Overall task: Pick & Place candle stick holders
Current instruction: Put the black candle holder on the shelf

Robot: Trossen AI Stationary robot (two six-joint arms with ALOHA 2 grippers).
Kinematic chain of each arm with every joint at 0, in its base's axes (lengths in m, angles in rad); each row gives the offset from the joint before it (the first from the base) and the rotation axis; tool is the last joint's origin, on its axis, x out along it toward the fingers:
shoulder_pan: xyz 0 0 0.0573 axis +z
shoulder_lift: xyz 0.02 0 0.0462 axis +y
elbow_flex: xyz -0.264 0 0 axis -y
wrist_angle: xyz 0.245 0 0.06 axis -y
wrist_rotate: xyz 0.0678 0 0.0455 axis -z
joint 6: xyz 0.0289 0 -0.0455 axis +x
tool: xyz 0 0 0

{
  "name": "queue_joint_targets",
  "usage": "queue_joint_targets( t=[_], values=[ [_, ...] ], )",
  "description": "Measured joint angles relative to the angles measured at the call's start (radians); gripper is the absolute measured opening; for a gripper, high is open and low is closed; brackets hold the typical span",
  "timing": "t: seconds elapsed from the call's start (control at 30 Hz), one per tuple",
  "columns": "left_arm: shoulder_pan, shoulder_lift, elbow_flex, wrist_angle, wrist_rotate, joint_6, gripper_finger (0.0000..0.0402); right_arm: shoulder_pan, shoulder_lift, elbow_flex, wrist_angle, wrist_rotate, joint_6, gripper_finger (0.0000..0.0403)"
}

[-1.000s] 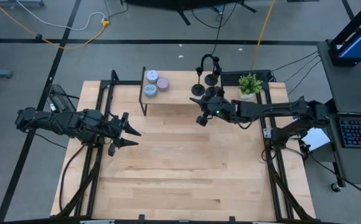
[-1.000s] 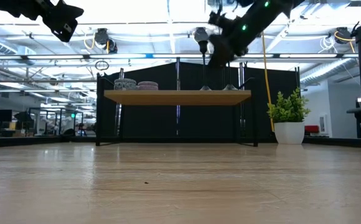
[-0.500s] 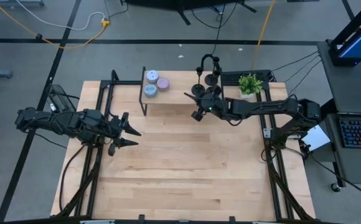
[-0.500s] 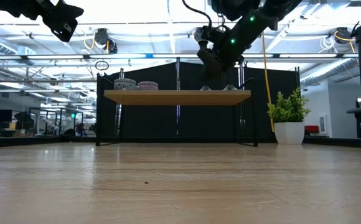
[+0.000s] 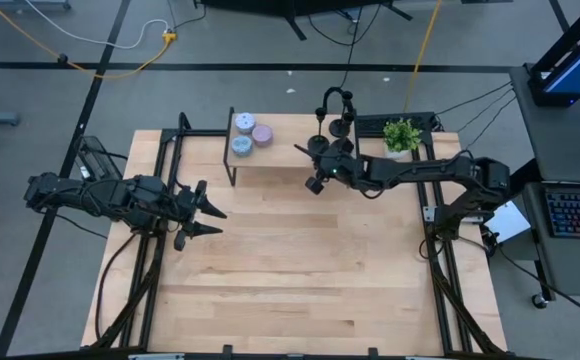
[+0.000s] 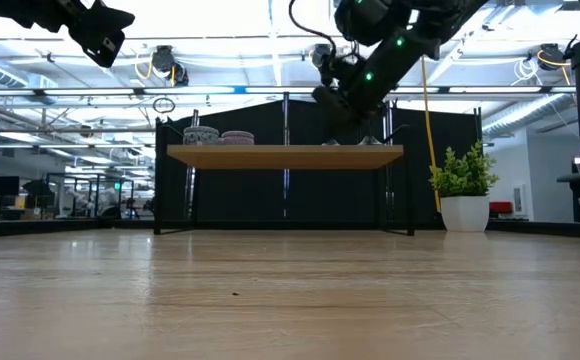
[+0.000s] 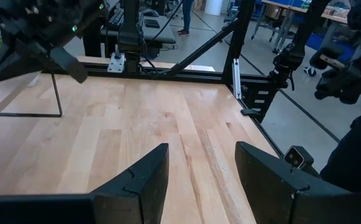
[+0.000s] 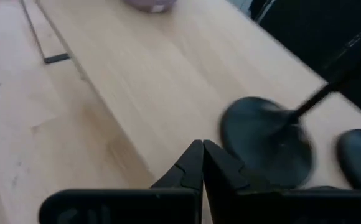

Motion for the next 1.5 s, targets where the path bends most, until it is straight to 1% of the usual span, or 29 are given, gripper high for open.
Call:
queue_joint_targets(
  t=[0.13, 0.6, 1.0, 1.23, 1.4, 1.5],
  values=[
    [0.0, 0.0, 0.0, 0.0, 0.0, -0.003, 0.0189, 0.001, 0.031, 0.0, 0.012, -0.001, 0.014, 0.0],
    [0.0, 0.0, 0.0, 0.0, 0.0, -0.009, 0.0189, -0.001, 0.032, 0.0, 0.01, 0.032, 0.017, 0.0],
    [0.0, 0.0, 0.0, 0.0, -0.001, -0.006, 0.0189, -0.045, 0.033, 0.0, 0.023, 0.026, 0.028, 0.0],
    [0.0, 0.0, 0.0, 0.0, -0.001, -0.006, 0.0189, -0.053, 0.033, 0.0, 0.024, 0.023, 0.023, 0.0],
    [0.0, 0.0, 0.0, 0.0, -0.001, -0.005, 0.0189, -0.023, 0.03, -0.001, 0.032, 0.0, 0.022, 0.0],
    [0.0, 0.0, 0.0, 0.0, 0.0, -0.008, 0.0189, 0.022, -0.011, -0.003, 0.034, 0.004, 0.011, 0.0]
  ],
)
